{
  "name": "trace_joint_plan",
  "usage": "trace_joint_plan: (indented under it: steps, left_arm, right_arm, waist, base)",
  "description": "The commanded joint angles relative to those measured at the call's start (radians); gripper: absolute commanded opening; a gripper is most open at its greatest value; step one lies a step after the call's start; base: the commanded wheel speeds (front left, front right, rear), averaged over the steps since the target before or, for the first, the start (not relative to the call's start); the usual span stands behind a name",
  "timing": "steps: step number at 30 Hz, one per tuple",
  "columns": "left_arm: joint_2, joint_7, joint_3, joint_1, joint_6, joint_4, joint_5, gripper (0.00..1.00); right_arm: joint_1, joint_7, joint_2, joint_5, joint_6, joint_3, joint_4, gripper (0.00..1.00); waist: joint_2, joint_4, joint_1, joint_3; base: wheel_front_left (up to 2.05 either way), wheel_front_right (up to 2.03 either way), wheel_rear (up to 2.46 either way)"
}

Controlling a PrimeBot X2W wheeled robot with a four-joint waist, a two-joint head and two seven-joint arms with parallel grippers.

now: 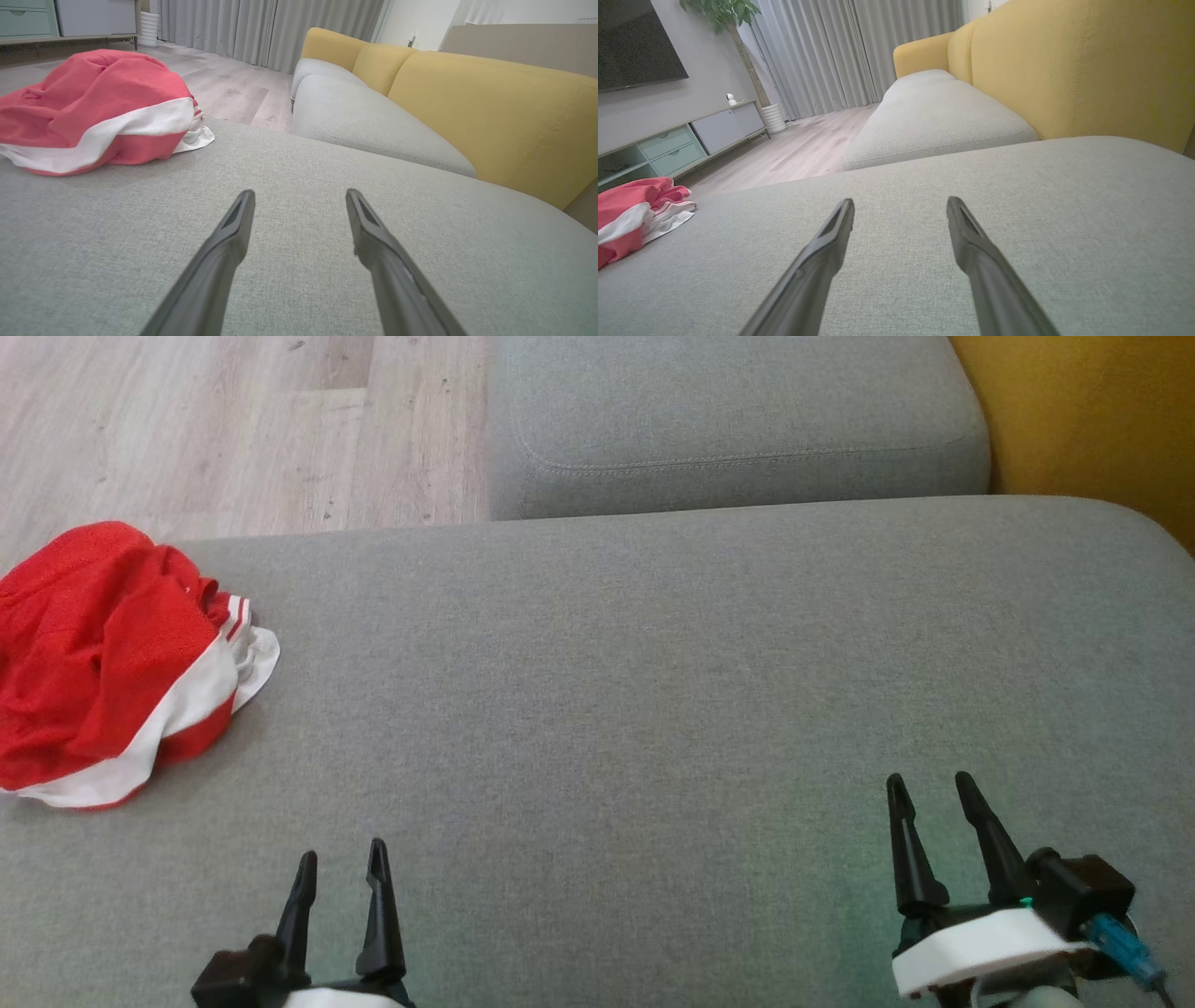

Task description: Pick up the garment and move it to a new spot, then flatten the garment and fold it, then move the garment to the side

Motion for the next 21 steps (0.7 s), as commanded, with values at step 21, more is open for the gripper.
trace_joint_plan:
  steps: [21]
  left_arm:
    - [0.018, -0.026, 0.012, -0.001, 0.045, -0.059, 0.145, 1.00]
  right_arm:
    - [-0.009, -0.056, -0.011, -0.201, -0.001, 0.042, -0.040, 1.00]
  waist:
    - [0.0000, 0.003, 0.0000, -0.001]
  base:
    - [0.00, 0.00, 0.00]
